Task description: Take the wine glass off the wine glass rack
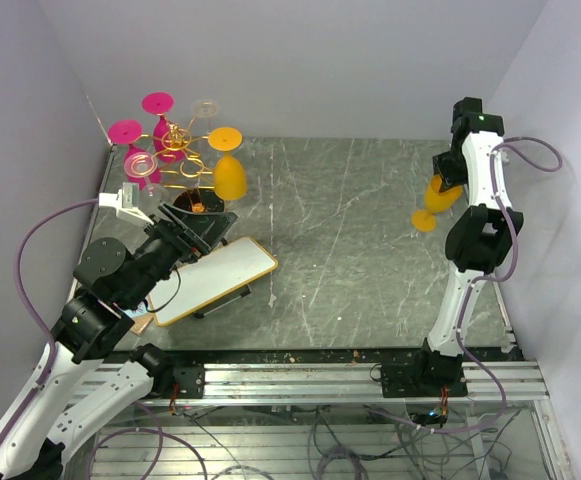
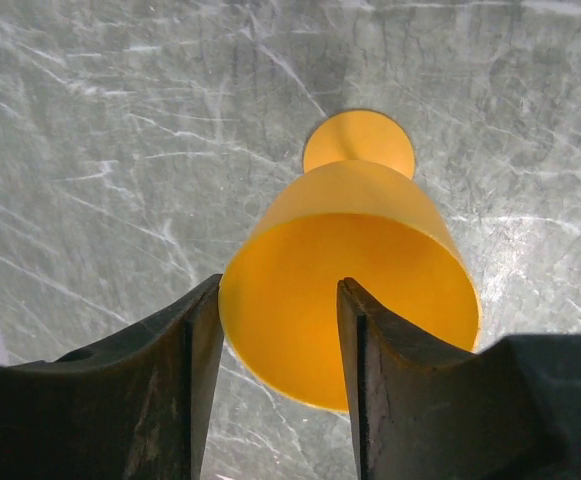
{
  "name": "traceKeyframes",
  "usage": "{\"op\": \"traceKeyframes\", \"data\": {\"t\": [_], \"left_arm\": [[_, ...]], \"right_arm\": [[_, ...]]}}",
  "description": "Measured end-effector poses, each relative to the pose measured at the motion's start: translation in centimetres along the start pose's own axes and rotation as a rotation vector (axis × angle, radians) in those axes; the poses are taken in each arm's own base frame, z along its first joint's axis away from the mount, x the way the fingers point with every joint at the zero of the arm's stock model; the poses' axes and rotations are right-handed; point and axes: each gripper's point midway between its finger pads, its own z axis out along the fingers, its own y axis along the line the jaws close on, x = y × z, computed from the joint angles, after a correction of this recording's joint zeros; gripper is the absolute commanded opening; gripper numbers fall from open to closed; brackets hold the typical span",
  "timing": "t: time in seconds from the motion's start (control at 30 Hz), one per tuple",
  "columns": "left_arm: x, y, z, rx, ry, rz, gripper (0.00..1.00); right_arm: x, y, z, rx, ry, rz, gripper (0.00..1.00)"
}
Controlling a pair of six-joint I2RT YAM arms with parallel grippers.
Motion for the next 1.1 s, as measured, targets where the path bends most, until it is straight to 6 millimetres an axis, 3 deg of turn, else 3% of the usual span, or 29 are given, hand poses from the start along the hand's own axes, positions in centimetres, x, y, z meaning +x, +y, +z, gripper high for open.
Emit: {"op": "traceKeyframes", "data": {"t": [0.3,0.5,0.6,0.67,0.87,0.97,1.1], "left_arm": [[0.1,0.2,0.1,-0.01,0.004,0.004,0.91],[-0.1,1.5,0.1,-0.079,-0.001,0.042,0.92],[-0.7,1.8,-0.1,-0.117,-0.016,0.07,0.93],[-1.2,2.0,-0.2,-0.144,-0.026,0.09,0.94],[-2.2,2.8,0.2,-0.24,-0.025,0.168,0.98],[-2.7,3.2,1.3,-0.296,-0.012,0.23,0.99],[-3.0,3.8,2.8,-0.351,0.015,0.297,1.0]], "right_arm": [[-1.8,0.5,-4.7,-0.1,-0.065,0.005,0.58],[-1.6,-0.2,-10.1,-0.209,-0.129,-0.03,0.73],[0.3,-0.9,-12.6,-0.265,-0.154,-0.089,0.91],[2.5,-1.3,-14.4,-0.313,-0.174,-0.151,0.98],[10.1,-2.0,-20.2,-0.532,-0.197,-0.363,0.99],[12.6,-3.2,-22.6,-0.645,-0.184,-0.44,0.99],[14.2,-5.2,-23.9,-0.755,-0.147,-0.505,0.99]]}}
